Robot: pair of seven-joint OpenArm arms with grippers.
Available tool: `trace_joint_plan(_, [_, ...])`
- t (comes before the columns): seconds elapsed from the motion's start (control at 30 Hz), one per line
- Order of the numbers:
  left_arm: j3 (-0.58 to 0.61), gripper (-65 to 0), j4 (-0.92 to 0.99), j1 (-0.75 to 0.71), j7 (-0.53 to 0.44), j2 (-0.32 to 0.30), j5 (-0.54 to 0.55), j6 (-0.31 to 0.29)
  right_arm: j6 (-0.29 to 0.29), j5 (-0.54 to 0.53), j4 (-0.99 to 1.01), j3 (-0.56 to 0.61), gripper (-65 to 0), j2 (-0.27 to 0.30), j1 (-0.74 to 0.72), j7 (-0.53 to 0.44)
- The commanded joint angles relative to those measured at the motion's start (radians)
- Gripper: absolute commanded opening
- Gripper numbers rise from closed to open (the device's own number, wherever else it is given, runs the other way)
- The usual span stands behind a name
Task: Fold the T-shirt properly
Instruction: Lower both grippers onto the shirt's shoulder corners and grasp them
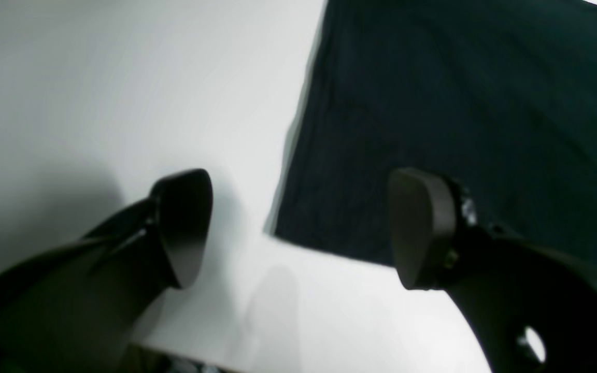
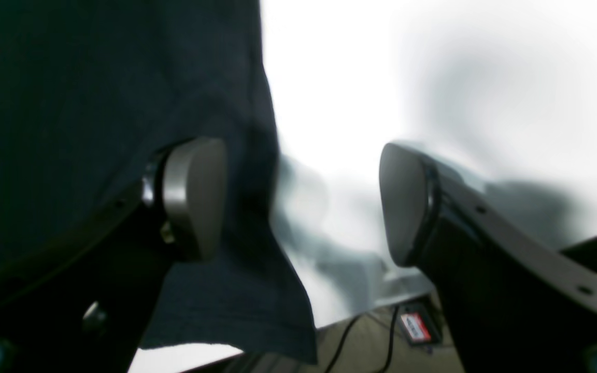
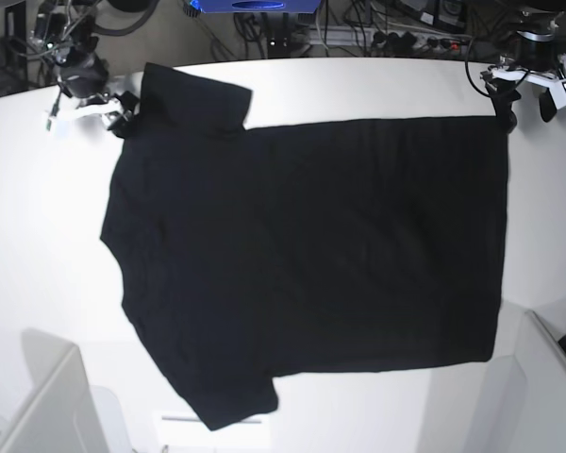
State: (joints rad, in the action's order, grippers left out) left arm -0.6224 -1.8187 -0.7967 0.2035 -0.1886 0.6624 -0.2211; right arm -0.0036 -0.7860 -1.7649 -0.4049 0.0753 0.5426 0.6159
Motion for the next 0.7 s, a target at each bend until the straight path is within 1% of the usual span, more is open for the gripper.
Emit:
trace_joint_plan(0.0, [-0.009, -14.0, 0.007, 0.000, -0.022, -0.010, 0.021, -0.018, 0.007, -0.008, 0.007, 0.019, -21.8, 0.007, 0.000, 0.011])
trace_joint_plan(0.1, [-0.009, -14.0, 0.058, 0.023, -0.022, -0.010, 0.033, -0.036, 0.007, -0.008, 0.044, 0.060, -21.8, 0.007, 0.001, 0.008])
trace_joint_plan(0.3, [-0.009, -14.0, 0.145, 0.070, -0.022, -0.010, 0.033, -0.036, 0.007, -0.008, 0.053, 0.145, -21.8, 0.007, 0.023, 0.006])
trace_joint_plan(0.67, [-0.009, -14.0, 0.228, 0.147, -0.022, -0.009, 0.035, -0.036, 0.007, -0.006, 0.059, 0.176, -21.9, 0.007, 0.057, 0.008])
